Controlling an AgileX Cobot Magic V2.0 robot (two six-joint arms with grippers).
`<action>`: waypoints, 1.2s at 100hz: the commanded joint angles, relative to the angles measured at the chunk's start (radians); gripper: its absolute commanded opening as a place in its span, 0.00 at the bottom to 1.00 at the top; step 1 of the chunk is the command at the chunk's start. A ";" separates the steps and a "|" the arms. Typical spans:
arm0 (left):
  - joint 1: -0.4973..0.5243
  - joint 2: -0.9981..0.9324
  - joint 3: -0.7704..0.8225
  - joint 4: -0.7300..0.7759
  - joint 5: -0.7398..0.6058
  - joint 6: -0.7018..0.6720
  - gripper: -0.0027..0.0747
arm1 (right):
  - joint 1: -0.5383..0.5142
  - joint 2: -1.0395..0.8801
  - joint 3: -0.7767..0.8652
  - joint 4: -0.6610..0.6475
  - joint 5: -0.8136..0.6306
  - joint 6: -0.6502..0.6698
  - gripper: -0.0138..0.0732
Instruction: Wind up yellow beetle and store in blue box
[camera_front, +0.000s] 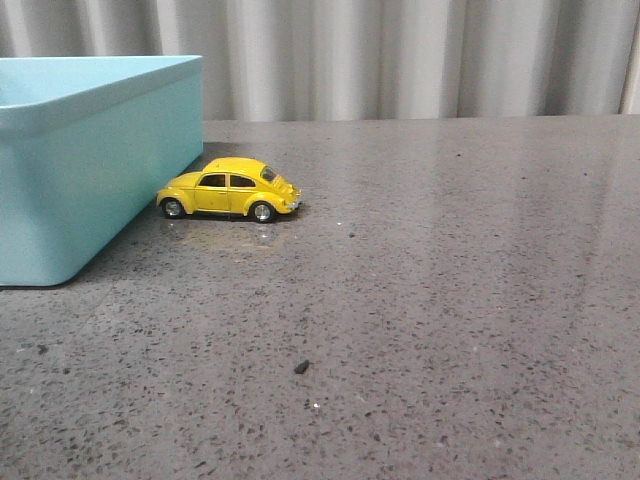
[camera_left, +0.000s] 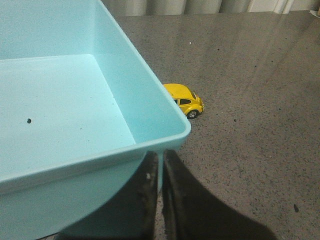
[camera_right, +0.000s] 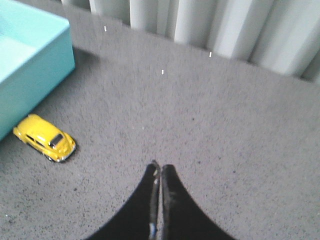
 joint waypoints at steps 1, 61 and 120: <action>-0.009 0.036 -0.054 -0.009 -0.066 0.000 0.01 | -0.001 -0.090 0.037 -0.005 -0.127 -0.009 0.09; -0.030 0.497 -0.475 -0.009 0.058 0.298 0.01 | -0.001 -0.635 0.540 -0.005 -0.501 -0.266 0.09; -0.158 0.951 -0.967 0.006 0.279 0.629 0.08 | -0.001 -0.785 0.707 -0.052 -0.544 -0.266 0.09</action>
